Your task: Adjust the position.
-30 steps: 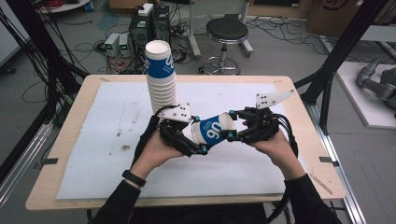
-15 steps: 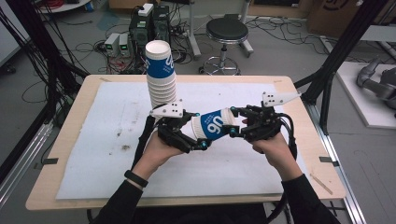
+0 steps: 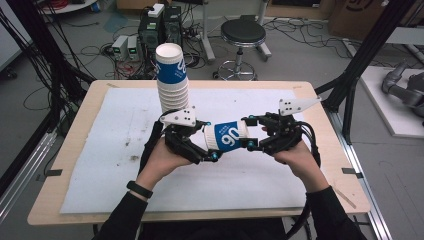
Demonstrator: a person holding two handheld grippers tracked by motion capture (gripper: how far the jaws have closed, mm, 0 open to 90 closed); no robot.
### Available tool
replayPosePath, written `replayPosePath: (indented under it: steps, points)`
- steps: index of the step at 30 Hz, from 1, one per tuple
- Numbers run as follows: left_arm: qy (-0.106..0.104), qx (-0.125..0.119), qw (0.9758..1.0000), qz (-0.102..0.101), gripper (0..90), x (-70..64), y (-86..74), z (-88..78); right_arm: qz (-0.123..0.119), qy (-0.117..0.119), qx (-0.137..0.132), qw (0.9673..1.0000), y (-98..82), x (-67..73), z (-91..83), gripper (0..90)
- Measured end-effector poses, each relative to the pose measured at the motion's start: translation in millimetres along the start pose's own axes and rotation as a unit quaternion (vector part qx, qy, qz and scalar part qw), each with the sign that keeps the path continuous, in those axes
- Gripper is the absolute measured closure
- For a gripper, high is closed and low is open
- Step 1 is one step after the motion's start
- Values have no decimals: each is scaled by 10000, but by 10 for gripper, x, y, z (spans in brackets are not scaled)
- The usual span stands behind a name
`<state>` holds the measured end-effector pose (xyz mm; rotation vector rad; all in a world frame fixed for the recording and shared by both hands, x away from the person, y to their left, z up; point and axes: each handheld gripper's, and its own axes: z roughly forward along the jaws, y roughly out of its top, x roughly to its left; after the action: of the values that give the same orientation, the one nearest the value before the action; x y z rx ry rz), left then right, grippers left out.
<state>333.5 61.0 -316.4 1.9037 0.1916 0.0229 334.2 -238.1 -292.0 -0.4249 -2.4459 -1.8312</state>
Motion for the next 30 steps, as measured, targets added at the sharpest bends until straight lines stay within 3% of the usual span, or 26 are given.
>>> replayPosePath:
  steps: [2,6,8,14,19,23,30]
  points:
    - [74,213,9997,71,205,-4,10,1,-34,5,115,9999,17,16,1,209]
    - [107,370,9992,62,207,-6,10,11,-119,-187,461,9987,13,35,64,209]
    - [113,463,9988,86,207,-5,10,16,-91,-233,502,9984,9,35,74,209]
    - [130,494,9987,92,207,-6,15,7,-88,-217,637,9977,-29,17,144,268]
    - [83,269,9996,16,165,0,19,3,-22,-7,415,9991,-45,-22,116,287]
    - [32,-138,9998,-119,139,14,9,-30,17,130,185,9997,-63,-39,95,298]
    - [-164,-690,9966,-407,131,43,-7,-97,37,238,-106,9997,-76,-41,71,302]
